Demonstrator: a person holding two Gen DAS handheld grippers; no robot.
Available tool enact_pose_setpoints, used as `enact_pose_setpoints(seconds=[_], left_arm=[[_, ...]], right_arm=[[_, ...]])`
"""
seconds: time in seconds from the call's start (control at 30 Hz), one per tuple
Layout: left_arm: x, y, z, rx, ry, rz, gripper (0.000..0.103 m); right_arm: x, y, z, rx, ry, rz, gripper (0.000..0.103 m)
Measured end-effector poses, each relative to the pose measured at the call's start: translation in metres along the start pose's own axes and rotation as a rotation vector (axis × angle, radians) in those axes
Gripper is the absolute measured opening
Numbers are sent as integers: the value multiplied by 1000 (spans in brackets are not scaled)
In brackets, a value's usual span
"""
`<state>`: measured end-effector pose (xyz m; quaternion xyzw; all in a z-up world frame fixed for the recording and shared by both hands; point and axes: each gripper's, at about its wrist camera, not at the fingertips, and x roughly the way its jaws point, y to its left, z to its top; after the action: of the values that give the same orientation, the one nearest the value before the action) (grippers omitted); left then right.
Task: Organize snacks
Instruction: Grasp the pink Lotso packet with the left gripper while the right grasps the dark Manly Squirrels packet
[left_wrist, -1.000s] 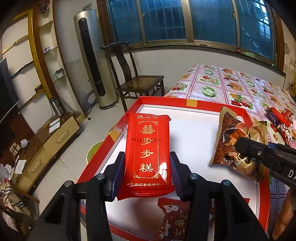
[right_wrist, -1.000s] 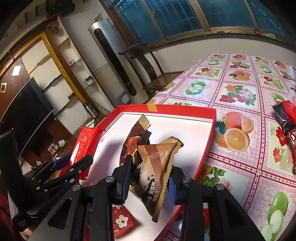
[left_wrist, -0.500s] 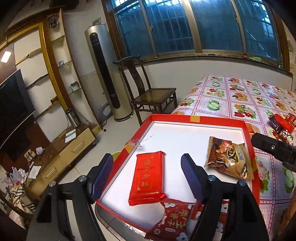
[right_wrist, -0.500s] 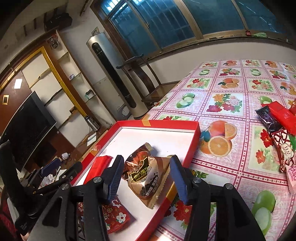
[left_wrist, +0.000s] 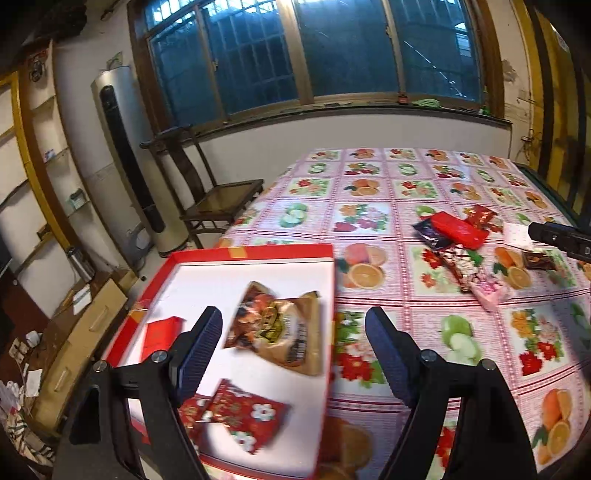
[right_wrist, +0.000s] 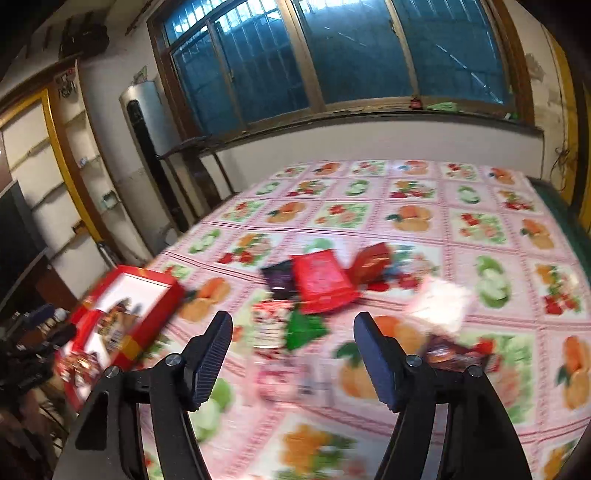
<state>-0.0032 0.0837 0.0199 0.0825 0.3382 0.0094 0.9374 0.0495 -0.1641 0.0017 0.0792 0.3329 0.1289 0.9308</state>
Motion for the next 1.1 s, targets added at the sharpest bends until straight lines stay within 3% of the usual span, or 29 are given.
enact_pose_setpoints(seconds=[0.17, 0.43, 0.57, 0.73, 0.83, 1.0, 1.1], left_arm=[[3, -61, 24, 94, 14, -139, 79], [41, -148, 44, 328, 64, -414, 79], [54, -164, 42, 446, 42, -459, 79], [58, -168, 42, 557, 33, -544, 79], [60, -174, 38, 635, 31, -558, 79], [53, -194, 26, 797, 12, -607, 79], [53, -204, 20, 860, 27, -653, 79]], right_arm=[[4, -80, -5, 156, 41, -3, 75], [27, -80, -8, 115, 105, 5, 75], [38, -83, -14, 92, 162, -21, 75], [47, -79, -21, 19, 236, -137, 72], [46, -81, -20, 29, 243, -146, 49], [43, -76, -22, 26, 265, -181, 48], [40, -78, -21, 70, 271, -155, 48]])
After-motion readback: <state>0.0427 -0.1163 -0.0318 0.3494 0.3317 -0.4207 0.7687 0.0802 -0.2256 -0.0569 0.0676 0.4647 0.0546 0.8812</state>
